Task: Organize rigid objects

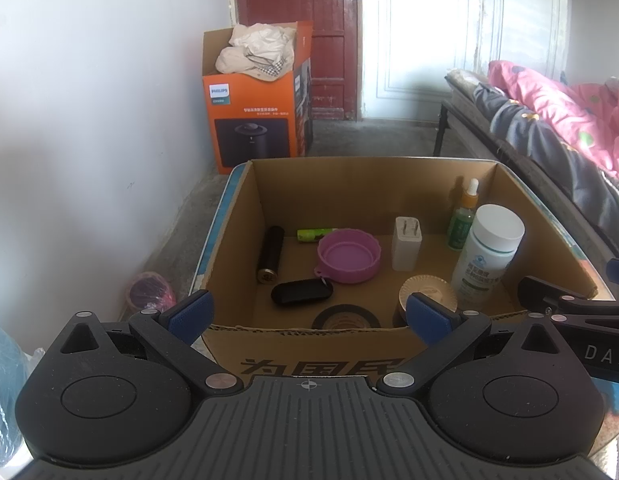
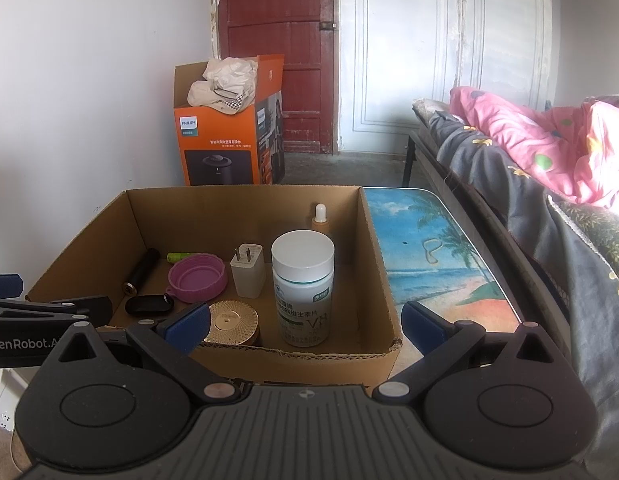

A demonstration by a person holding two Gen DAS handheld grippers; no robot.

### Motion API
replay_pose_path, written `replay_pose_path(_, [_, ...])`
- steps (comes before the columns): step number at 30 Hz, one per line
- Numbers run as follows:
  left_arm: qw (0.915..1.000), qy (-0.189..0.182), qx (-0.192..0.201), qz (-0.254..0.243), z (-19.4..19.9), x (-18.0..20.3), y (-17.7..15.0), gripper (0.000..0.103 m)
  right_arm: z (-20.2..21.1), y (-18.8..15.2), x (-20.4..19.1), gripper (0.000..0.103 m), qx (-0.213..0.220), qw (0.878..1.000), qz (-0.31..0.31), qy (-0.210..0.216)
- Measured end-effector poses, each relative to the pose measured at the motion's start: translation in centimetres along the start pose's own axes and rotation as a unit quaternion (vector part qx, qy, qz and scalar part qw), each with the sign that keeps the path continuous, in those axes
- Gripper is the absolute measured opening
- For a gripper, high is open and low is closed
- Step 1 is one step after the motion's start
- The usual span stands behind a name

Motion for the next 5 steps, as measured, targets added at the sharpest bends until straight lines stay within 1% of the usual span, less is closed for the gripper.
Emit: replay_pose_path(5, [1.0, 0.0, -0.001, 0.0, -0.03, 0.03, -0.04, 0.102, -0.21, -0.27, -0.03, 0.103, -0.003, 1.0, -0.002, -0.001])
Point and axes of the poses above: each gripper's, at about its wrist camera, not at the fingertips, and z roughly against the way its jaws point, x to its right, y to its top, the point moved 3 cm from there along -z, roughly the way its jaws point, and after that the axes turned 5 degrees about -z, right-handed, at the moved point
